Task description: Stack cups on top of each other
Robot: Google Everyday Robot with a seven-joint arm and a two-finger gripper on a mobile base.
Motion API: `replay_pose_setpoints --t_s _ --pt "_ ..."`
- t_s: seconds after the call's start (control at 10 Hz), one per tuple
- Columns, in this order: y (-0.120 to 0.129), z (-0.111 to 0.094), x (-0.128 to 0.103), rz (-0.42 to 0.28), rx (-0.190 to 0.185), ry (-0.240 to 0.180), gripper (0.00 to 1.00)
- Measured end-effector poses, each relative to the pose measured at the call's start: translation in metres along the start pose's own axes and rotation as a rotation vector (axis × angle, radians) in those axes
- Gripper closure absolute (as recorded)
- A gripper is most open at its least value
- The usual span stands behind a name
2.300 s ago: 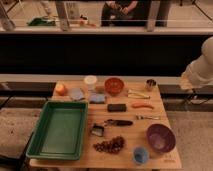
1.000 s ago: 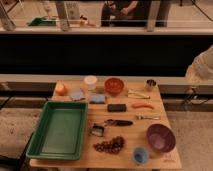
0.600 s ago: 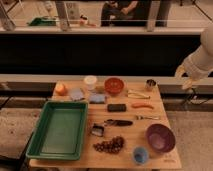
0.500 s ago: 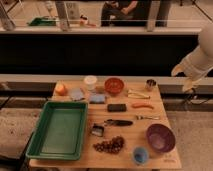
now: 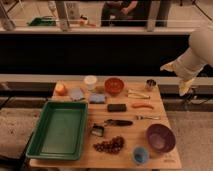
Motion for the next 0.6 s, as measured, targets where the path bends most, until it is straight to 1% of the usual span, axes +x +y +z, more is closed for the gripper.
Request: replay_pose_setpoints --t_s 0.3,0.6 --pt "-0.009 0.018 -0.018 -0.041 0.004 -0.031 0.2" --pt "-0.01 0.035 -0.022 -0.047 -0.003 -0.044 0.2"
